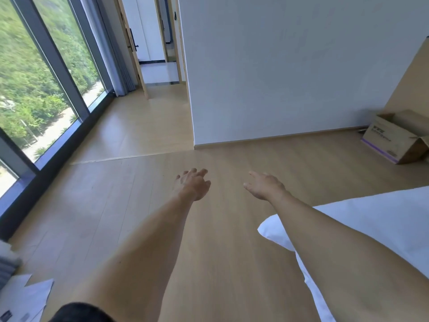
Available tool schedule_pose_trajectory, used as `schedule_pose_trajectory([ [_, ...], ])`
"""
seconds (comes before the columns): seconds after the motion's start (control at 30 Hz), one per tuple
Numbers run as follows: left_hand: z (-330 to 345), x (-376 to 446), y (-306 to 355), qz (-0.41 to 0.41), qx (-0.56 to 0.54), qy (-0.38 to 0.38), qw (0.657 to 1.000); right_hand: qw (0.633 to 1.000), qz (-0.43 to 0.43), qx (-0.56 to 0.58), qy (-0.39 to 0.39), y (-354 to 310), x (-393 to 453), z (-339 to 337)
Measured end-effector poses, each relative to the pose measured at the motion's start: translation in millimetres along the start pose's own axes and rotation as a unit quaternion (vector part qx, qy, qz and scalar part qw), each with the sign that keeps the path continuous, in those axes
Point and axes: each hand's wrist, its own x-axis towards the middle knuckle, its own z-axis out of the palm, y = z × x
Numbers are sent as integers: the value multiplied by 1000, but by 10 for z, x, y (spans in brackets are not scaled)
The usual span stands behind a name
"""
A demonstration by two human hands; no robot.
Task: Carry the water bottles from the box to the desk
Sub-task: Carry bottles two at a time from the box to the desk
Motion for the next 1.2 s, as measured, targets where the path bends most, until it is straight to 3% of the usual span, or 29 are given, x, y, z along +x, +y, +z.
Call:
schedule_pose_trajectory([
  [0.3, -79, 1448, 414, 25, -8, -12, 1000, 999, 38, 14, -6, 232, 1113, -382],
  [0.9, -445, 4894, 1586, 243, 10, -63, 968, 964, 259, 24, 51, 750, 3636, -1229],
  [1.2, -577, 5878, 2376, 335, 34, -84, 938, 936, 343, 35, 75, 1192, 4397, -1526],
])
